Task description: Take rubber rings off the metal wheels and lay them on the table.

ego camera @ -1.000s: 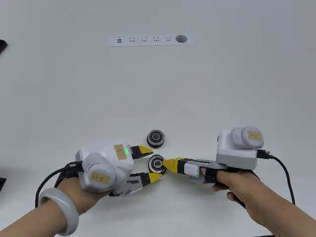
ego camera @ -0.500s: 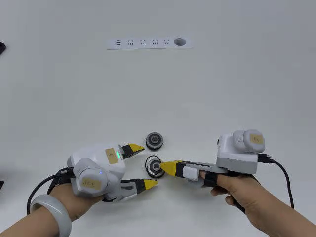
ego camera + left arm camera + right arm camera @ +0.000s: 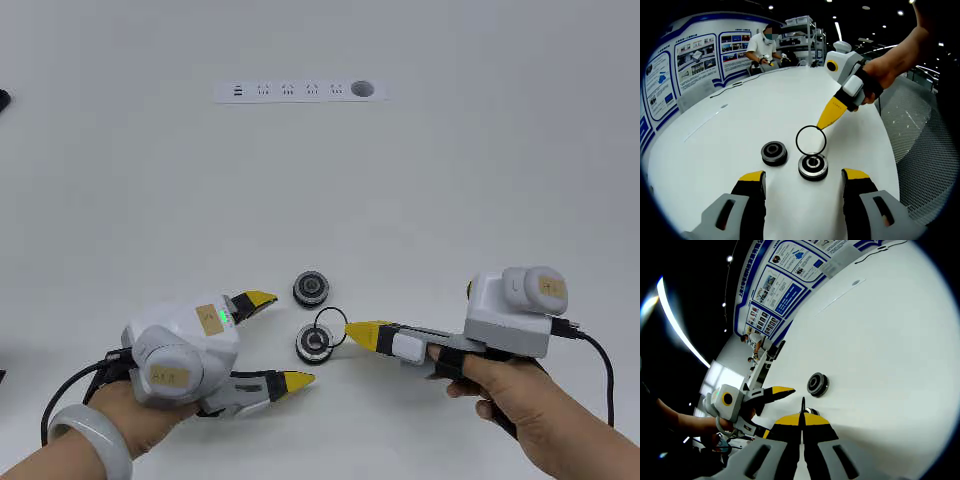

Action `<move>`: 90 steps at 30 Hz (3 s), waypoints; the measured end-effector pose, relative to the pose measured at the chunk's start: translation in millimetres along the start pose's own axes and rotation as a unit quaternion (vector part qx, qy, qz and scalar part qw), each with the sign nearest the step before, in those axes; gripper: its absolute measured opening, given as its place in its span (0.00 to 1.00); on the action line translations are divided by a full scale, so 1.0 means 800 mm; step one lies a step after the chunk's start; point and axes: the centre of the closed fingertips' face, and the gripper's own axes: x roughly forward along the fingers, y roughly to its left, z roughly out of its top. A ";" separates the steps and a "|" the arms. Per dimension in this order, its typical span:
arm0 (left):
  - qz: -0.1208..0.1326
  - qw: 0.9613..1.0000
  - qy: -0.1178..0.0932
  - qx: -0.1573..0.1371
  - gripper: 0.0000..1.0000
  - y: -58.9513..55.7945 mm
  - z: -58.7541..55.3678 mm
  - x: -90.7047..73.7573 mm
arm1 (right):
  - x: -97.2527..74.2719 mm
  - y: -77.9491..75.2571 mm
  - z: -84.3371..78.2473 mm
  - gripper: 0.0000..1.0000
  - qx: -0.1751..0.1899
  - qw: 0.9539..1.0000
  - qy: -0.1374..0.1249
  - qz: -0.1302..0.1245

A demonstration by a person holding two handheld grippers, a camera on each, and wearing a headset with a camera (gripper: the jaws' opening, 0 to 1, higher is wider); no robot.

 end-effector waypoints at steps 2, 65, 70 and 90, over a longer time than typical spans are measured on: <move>0.001 1.000 -0.001 -0.003 0.64 0.001 -0.001 -0.001 | -0.004 -0.004 0.003 0.02 0.002 1.000 -0.006 -0.005; 0.000 1.000 -0.011 -0.026 0.57 0.003 0.006 0.000 | -0.022 -0.062 0.004 0.15 -0.030 0.996 -0.016 -0.086; -0.005 1.000 -0.011 -0.023 0.54 -0.001 0.009 0.001 | -0.019 -0.058 0.002 0.15 -0.030 0.996 -0.013 -0.081; -0.035 0.999 0.004 -0.006 0.25 -0.020 0.022 0.023 | -0.012 -0.037 0.002 0.21 -0.047 0.997 -0.019 -0.050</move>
